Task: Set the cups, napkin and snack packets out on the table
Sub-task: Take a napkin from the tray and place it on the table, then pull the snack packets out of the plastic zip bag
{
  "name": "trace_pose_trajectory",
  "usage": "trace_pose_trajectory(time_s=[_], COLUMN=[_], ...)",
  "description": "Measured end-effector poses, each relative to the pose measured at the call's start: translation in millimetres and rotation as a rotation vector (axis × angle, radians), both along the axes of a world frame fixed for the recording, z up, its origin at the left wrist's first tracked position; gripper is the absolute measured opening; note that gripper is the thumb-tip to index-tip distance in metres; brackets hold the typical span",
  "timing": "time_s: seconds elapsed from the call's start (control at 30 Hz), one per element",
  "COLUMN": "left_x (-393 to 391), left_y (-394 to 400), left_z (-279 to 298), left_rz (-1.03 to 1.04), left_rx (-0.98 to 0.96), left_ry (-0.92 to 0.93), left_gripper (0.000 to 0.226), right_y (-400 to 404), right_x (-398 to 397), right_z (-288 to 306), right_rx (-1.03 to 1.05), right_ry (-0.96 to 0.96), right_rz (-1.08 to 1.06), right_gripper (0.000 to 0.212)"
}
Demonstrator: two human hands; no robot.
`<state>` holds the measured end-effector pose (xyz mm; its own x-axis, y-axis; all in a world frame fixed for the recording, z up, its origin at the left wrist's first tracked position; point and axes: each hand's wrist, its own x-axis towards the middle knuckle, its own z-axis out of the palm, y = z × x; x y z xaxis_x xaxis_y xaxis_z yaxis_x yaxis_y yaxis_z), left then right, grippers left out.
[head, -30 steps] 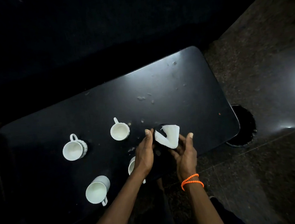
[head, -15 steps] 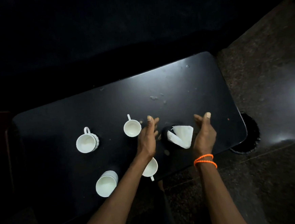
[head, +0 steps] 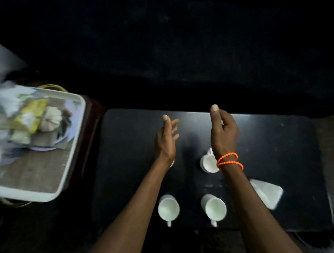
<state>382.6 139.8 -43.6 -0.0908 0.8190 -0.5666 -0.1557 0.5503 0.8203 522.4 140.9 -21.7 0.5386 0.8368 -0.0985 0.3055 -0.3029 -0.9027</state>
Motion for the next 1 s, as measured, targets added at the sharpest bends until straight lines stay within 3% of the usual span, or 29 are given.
trace_pose_trajectory(time_s=[0.07,0.27,0.5,0.57,0.67,0.77,0.9,1.0], left_x=[-43.5,-174.0,-304.2,-335.9,-380.8,-421.2,-460.7,-476.5], left_y=[12.1,32.8,44.0,35.2,19.0,15.6,26.0,39.0], left_z=[6.0,10.8,9.4,10.6,9.0,5.3,-2.1,-3.3], left_rz=[0.091,0.342,0.512,0.587,0.709,0.832,0.705,0.541], left_rx=[0.011,0.044,0.095,0.080,0.051,0.012,-0.085,-0.151], left_ry=[0.020,0.066,0.262,0.419,0.792,0.923,1.033,0.988], left_gripper=[0.070,0.070,0.066,0.051,0.035,0.024,0.035,0.047], right_y=[15.7,50.8,75.4,78.2,84.7,94.6,97.9,82.7], right_x=[-44.1,-179.5,-338.4,-379.9,-434.0,-470.0,-479.8,-467.0], right_z=[1.4,-3.1,-3.9,-2.6,-3.0,-12.8,-35.3,-45.5], right_rx=[-0.009,0.022,0.008,-0.005,0.014,-0.006,-0.063,-0.023], right_ry=[0.002,0.005,0.016,-0.021,-0.159,-0.370,-0.571,-0.633], right_rz=[0.079,0.386,0.813,0.956,1.114,1.245,1.278,1.221], right_gripper=[0.026,0.036,0.041,0.046,0.054,0.059,0.060,0.059])
